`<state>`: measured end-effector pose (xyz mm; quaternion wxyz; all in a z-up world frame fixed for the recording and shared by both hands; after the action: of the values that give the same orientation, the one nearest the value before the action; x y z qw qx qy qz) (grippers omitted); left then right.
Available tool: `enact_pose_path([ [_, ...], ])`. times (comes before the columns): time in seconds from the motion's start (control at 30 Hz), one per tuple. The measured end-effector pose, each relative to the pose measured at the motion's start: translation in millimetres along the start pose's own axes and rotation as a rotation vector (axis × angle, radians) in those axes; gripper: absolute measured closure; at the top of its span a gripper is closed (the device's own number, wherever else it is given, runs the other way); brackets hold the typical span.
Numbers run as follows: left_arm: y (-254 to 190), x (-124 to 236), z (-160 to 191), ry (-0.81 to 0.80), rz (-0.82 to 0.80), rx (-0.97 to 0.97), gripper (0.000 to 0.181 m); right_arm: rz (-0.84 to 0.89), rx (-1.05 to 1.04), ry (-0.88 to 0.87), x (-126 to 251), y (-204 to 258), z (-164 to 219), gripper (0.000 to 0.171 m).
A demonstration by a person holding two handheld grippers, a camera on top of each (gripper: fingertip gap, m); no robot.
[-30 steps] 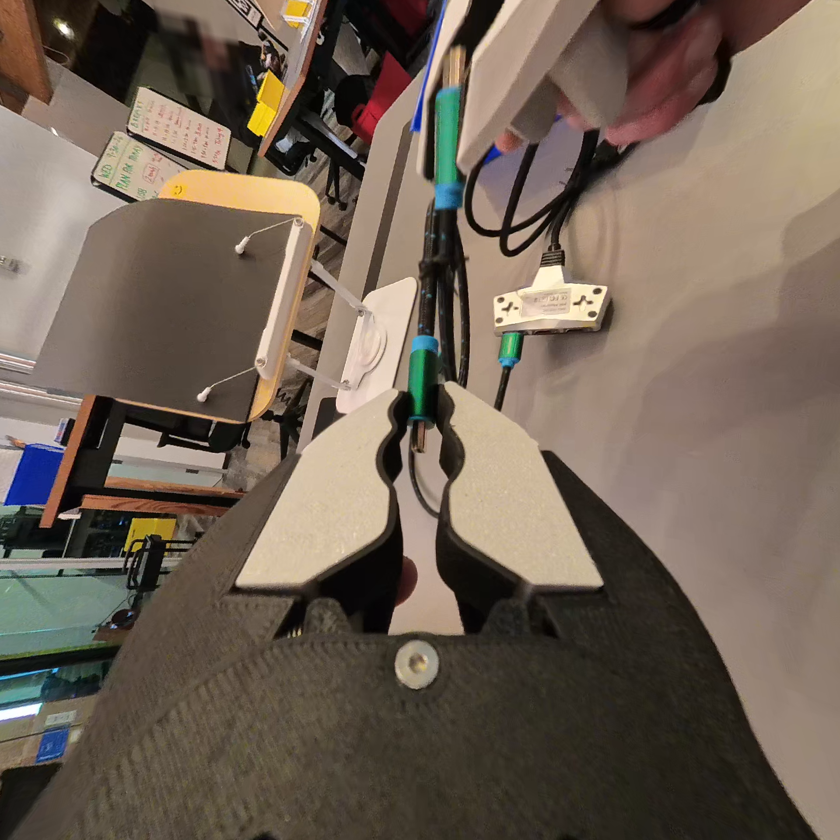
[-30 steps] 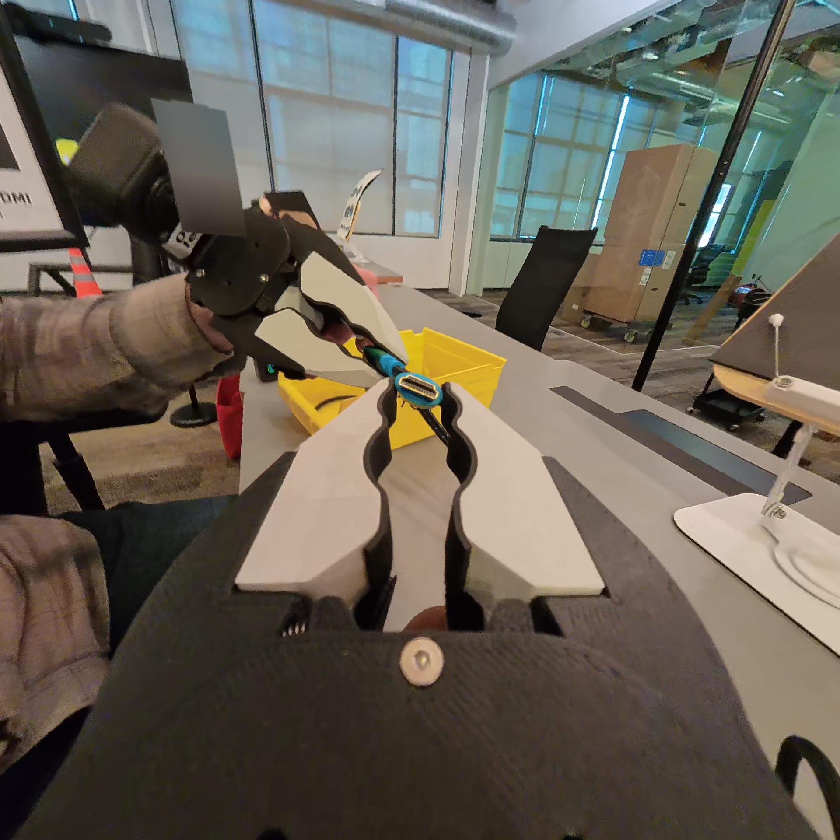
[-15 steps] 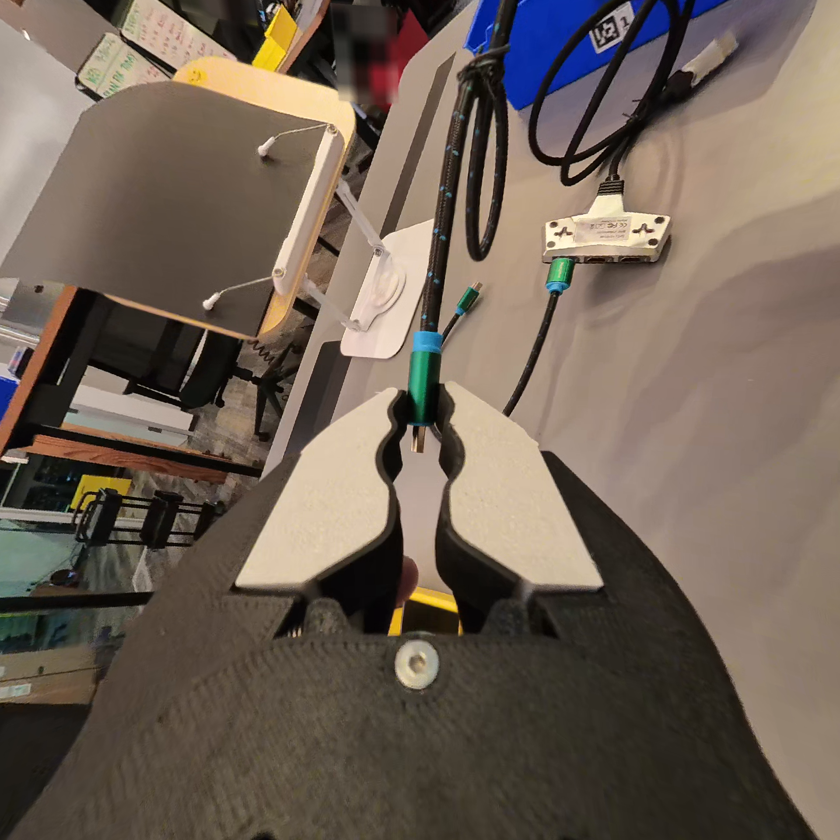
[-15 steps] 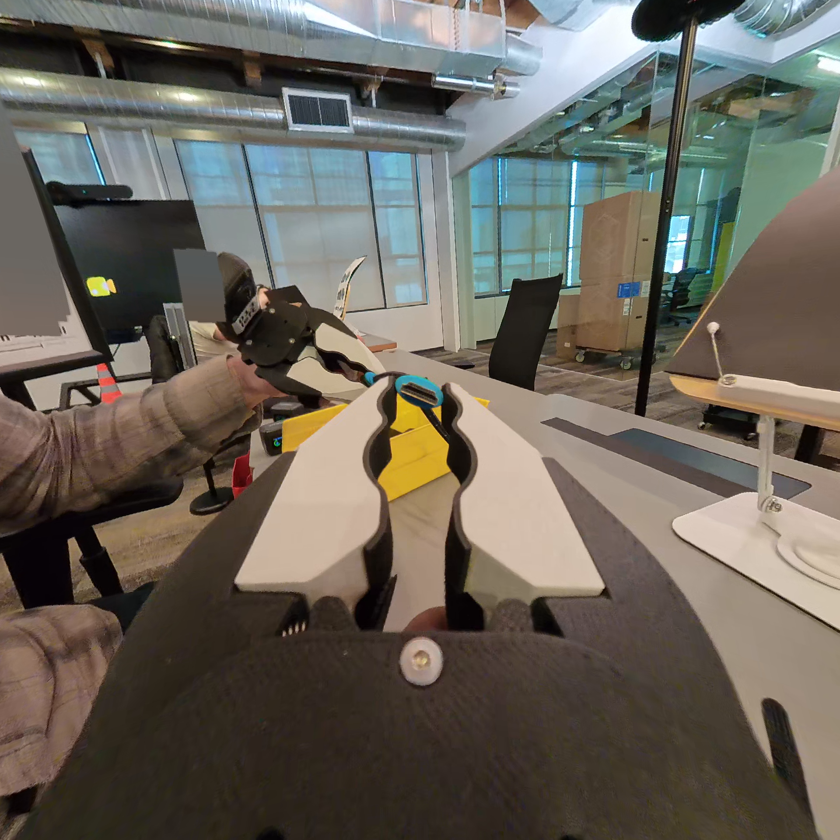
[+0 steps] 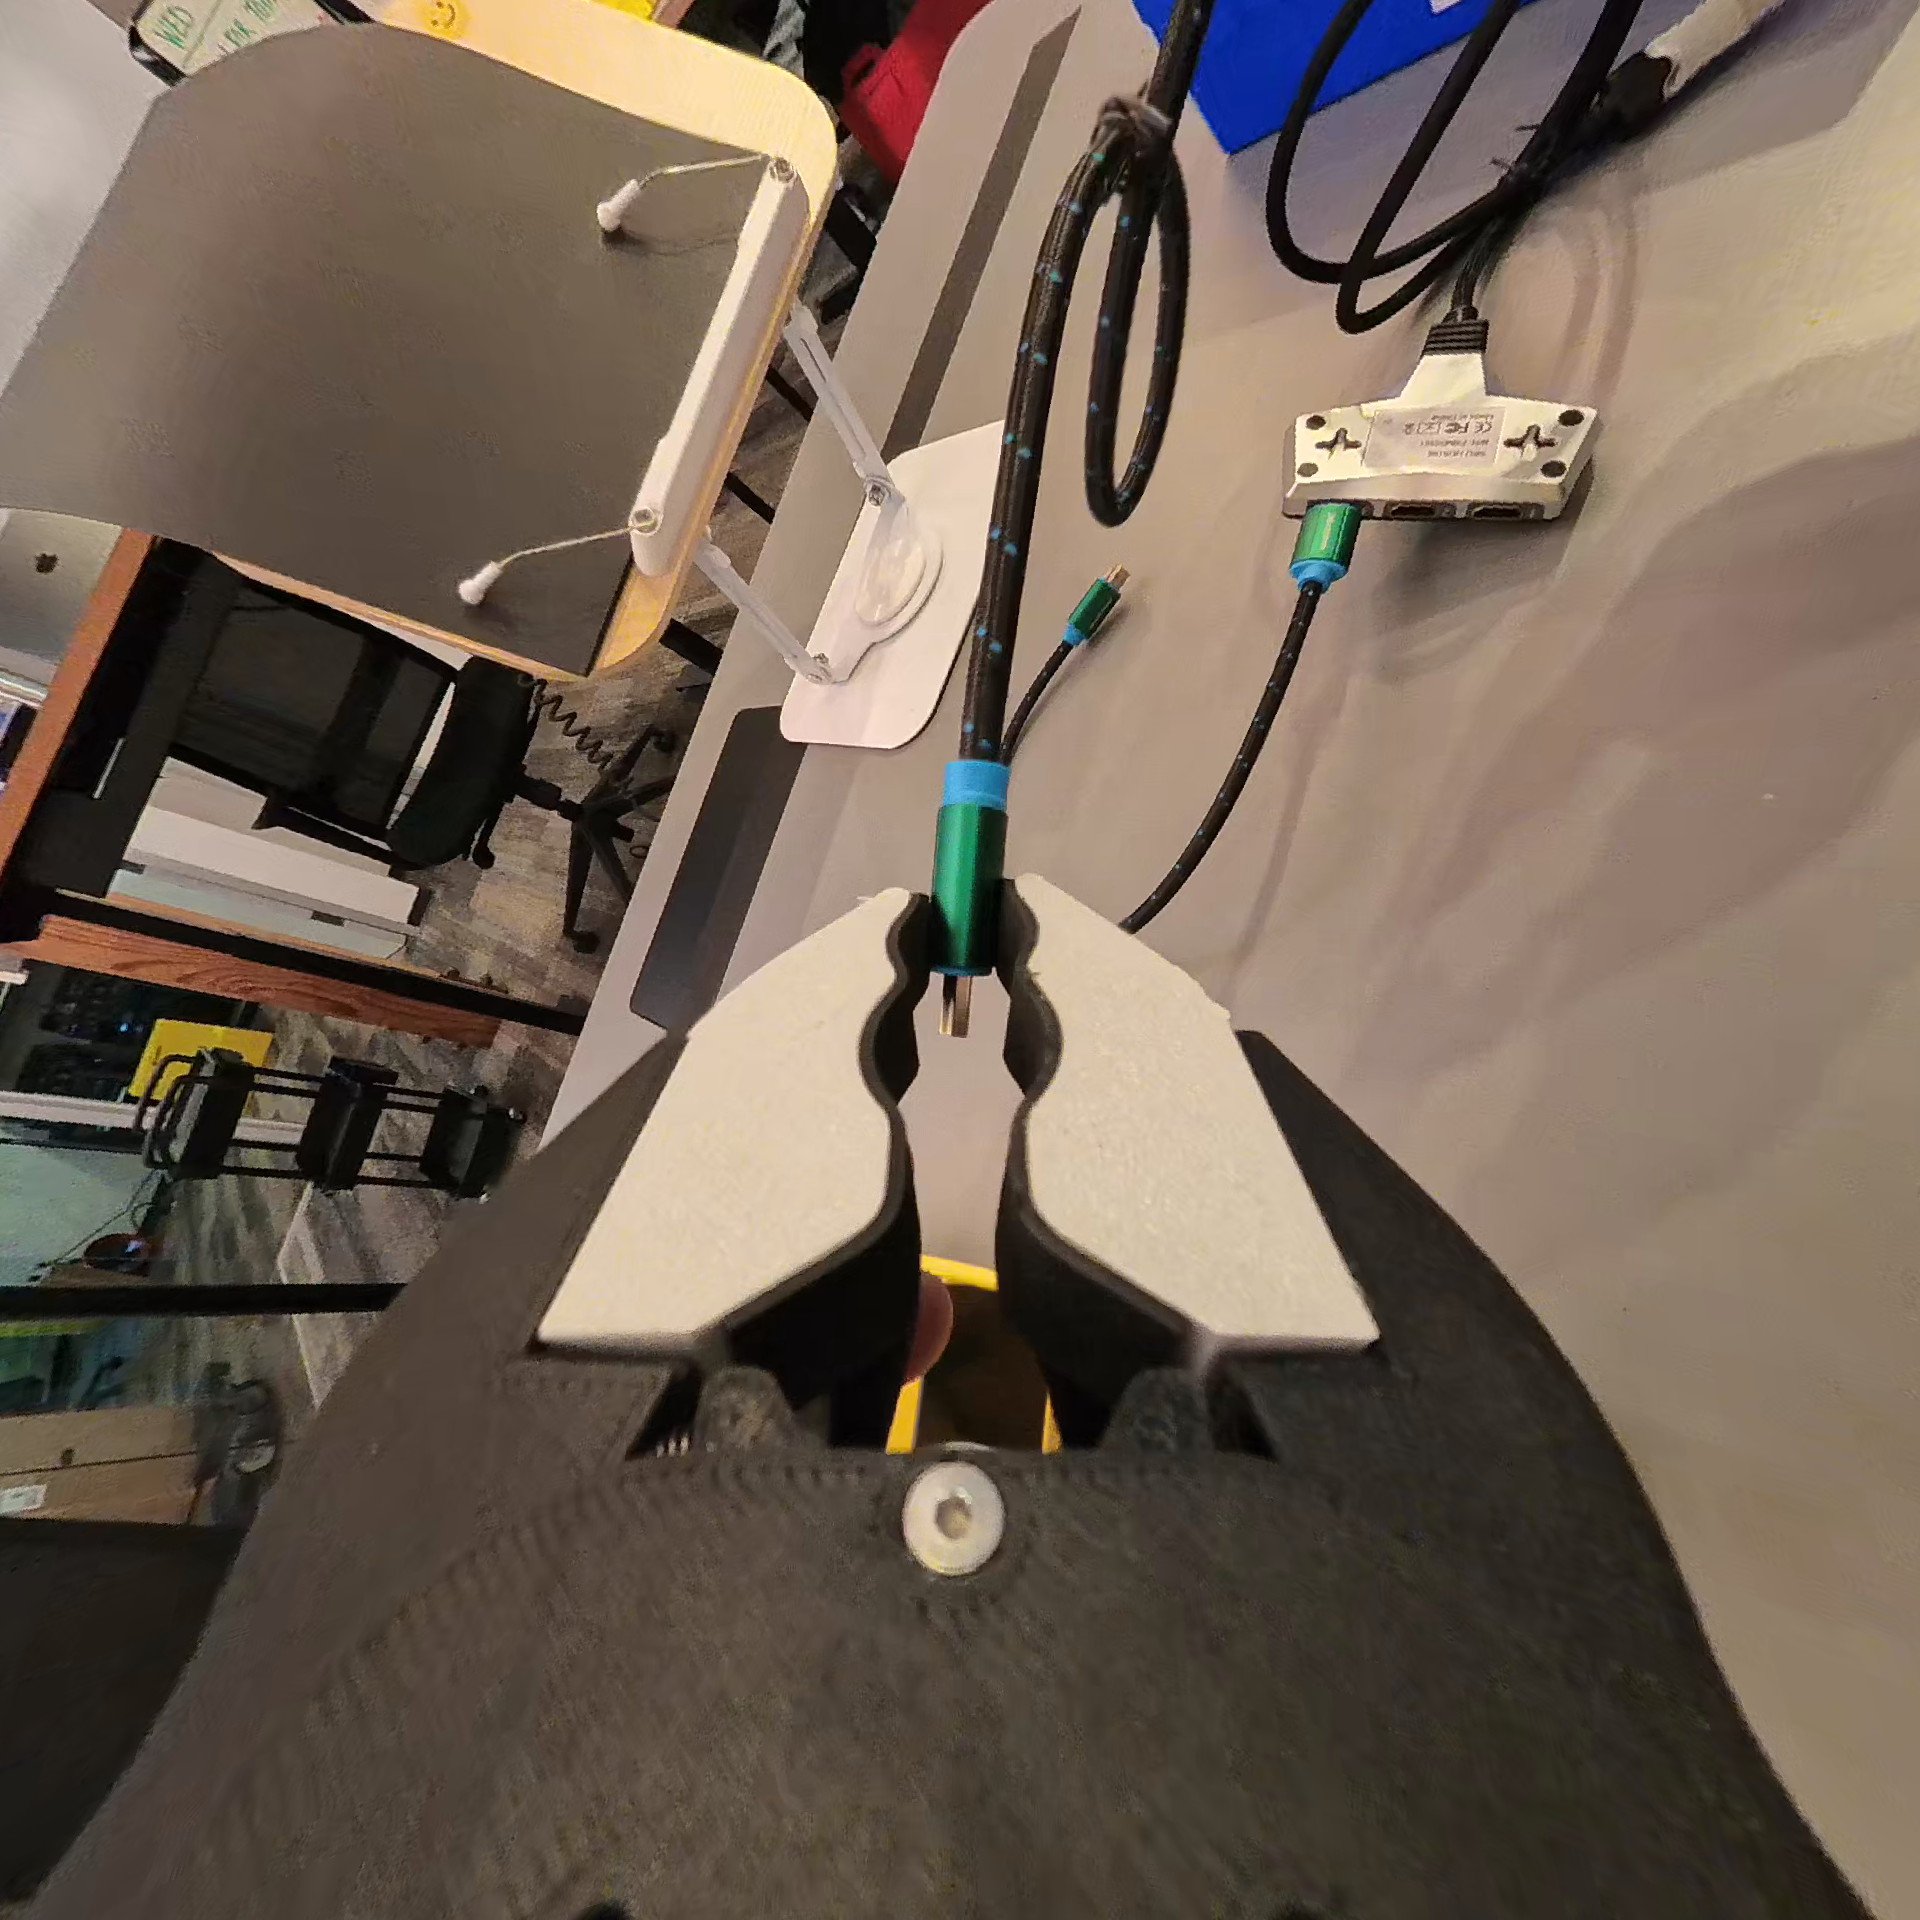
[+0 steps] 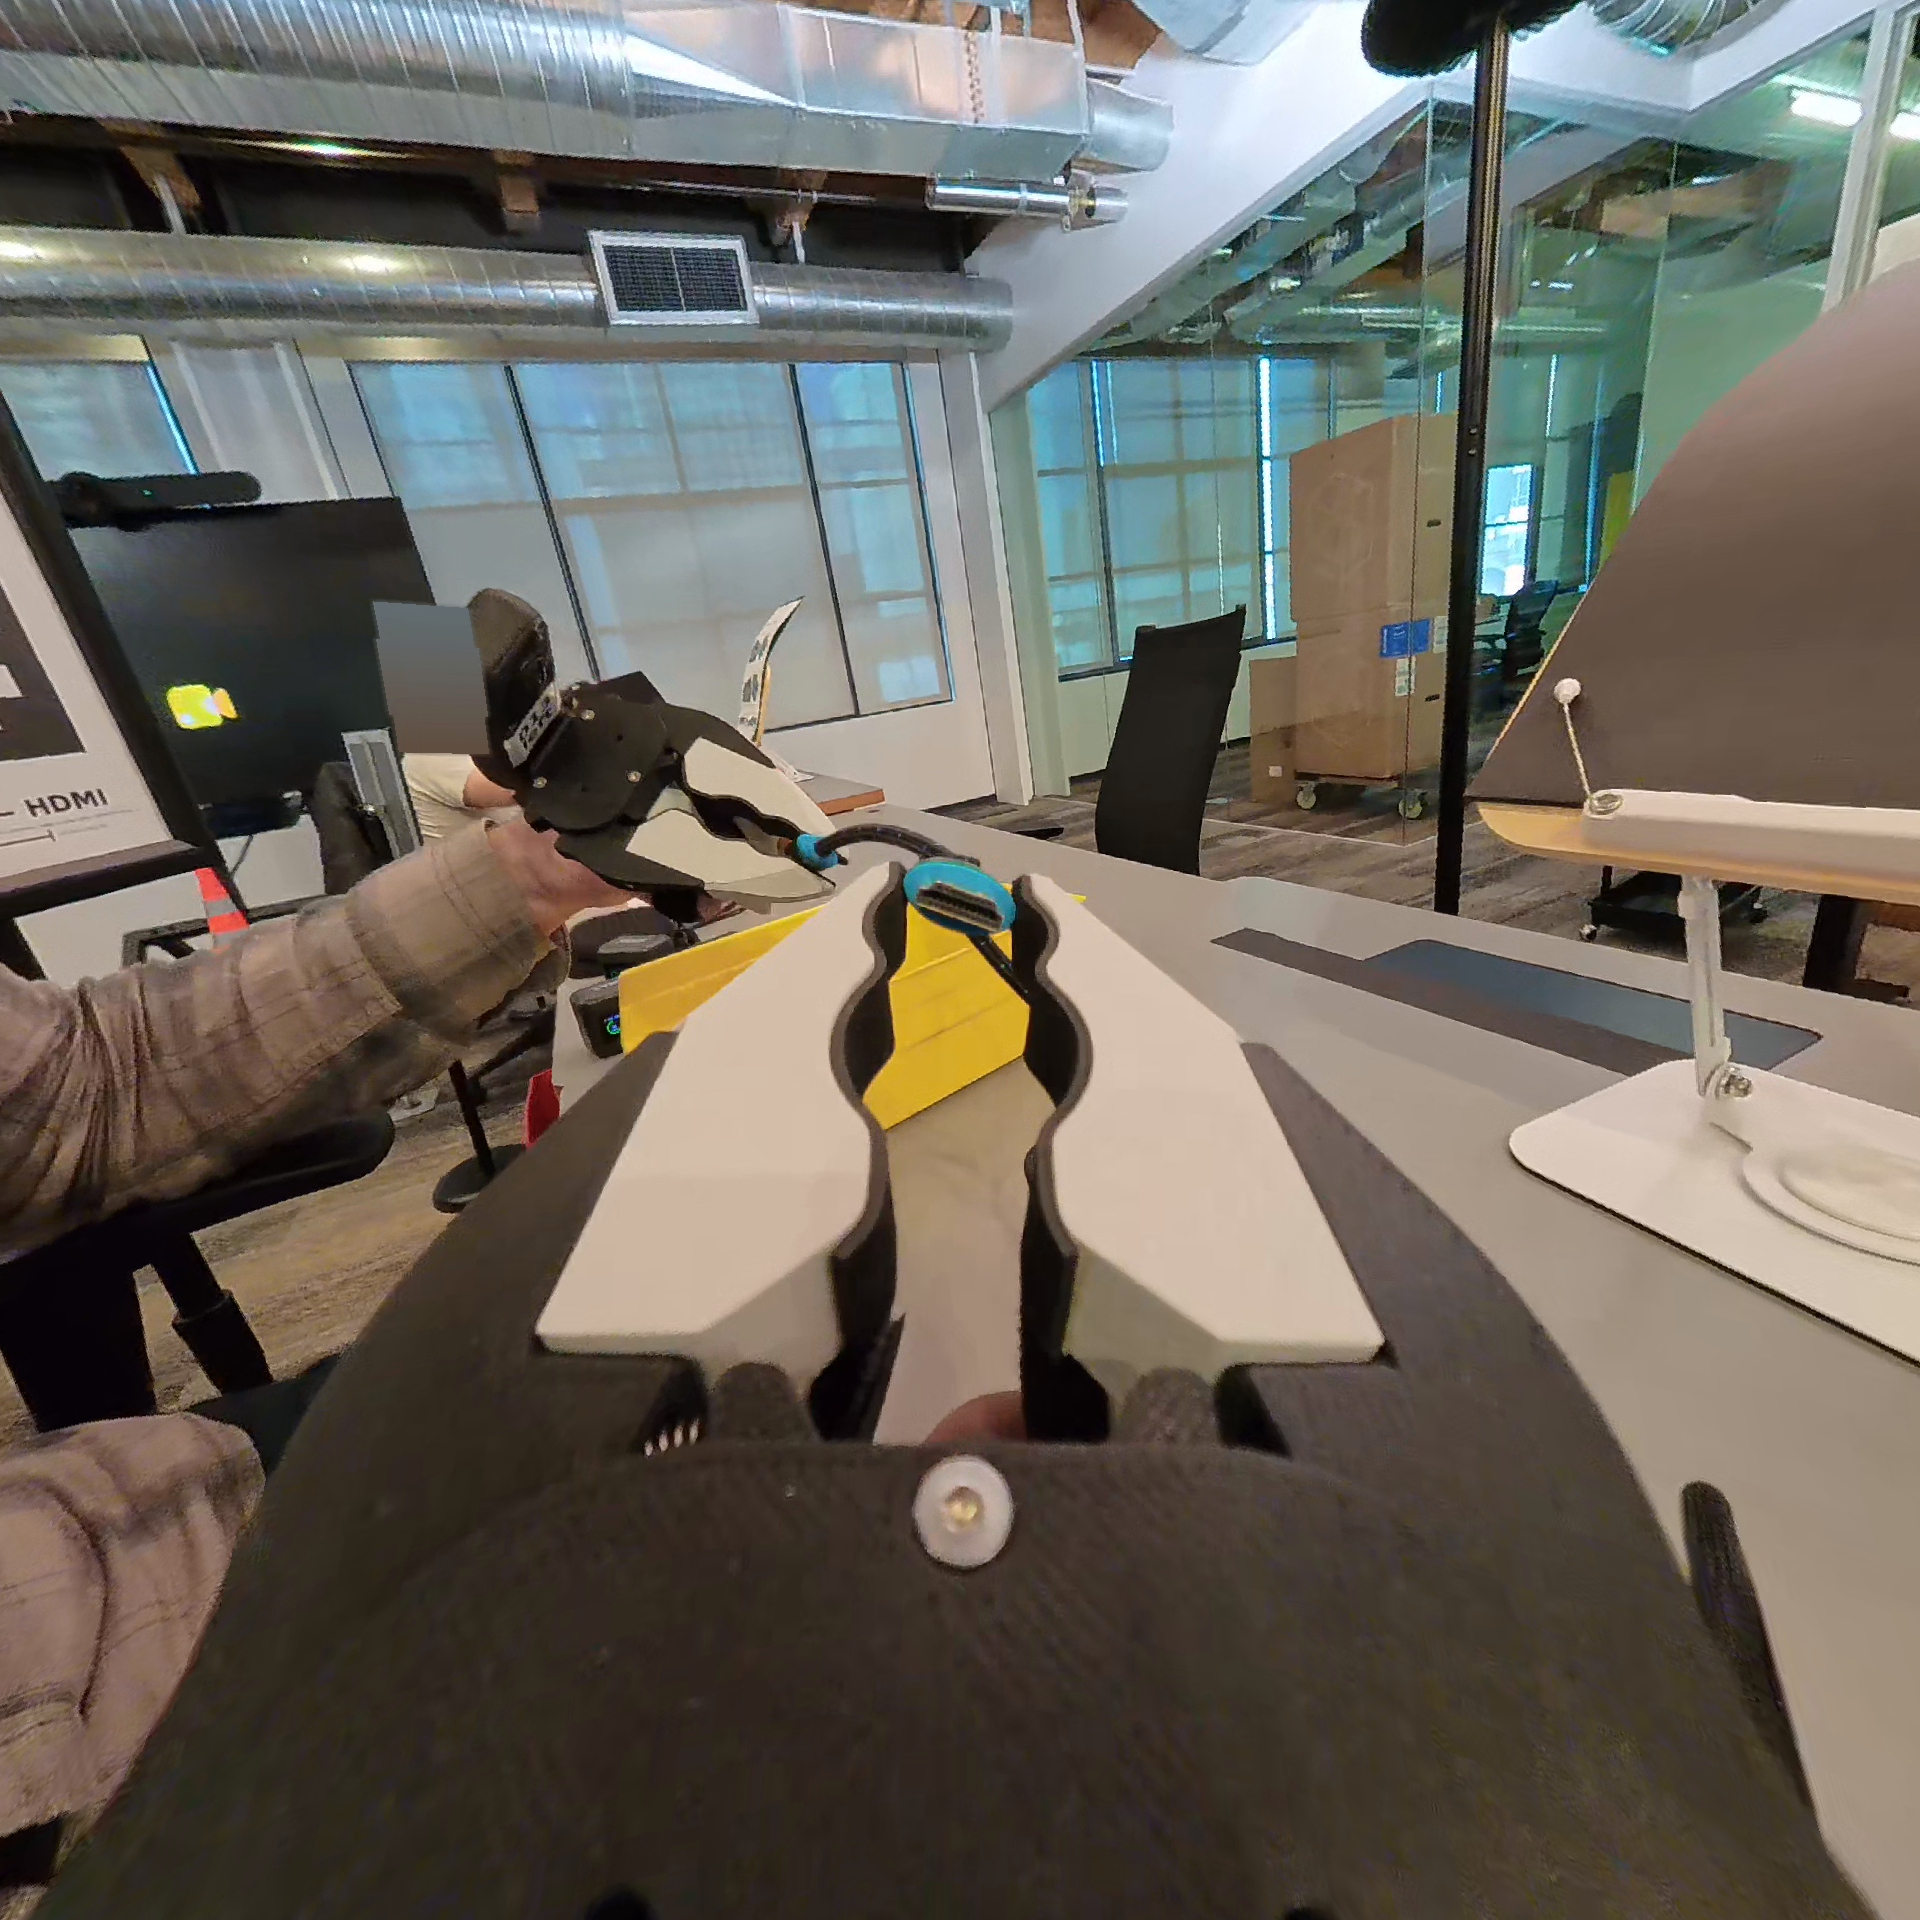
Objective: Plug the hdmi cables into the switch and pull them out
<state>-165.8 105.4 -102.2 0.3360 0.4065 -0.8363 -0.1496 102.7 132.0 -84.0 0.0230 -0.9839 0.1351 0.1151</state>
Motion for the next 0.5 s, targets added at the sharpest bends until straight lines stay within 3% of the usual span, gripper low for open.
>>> enact_pose_path([
  [0.13,4.0,3.2,-0.9,0.037,-0.032,-0.028,0.169,0.026,0.030,0.033,-1.9,-0.5,5.4,0.150],
  [0.23,8.8,4.5,1.4,0.065,-0.061,-0.029,0.169,0.043,0.070,0.063,-1.9,-1.1,5.2,0.133],
  [0.4,17.4,6.2,5.2,0.115,-0.126,-0.036,0.170,0.256,0.363,0.200,2.3,-12.9,7.3,0.122],
  [0.5,16.4,5.8,0.9,0.123,-0.140,-0.040,0.170,0.267,0.512,0.266,-5.5,-3.1,10.9,0.121],
])
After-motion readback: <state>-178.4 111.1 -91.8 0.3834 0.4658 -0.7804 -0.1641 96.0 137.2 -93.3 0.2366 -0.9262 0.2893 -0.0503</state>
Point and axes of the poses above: each gripper's, where its closed fingertips meet, x back along the fingers, z out of its underside, y = z × x across the jaws, the point moved 4 cm from there along x, back along the fingers, and after that the axes turned 10 degrees about x, right-handed, at the moved point
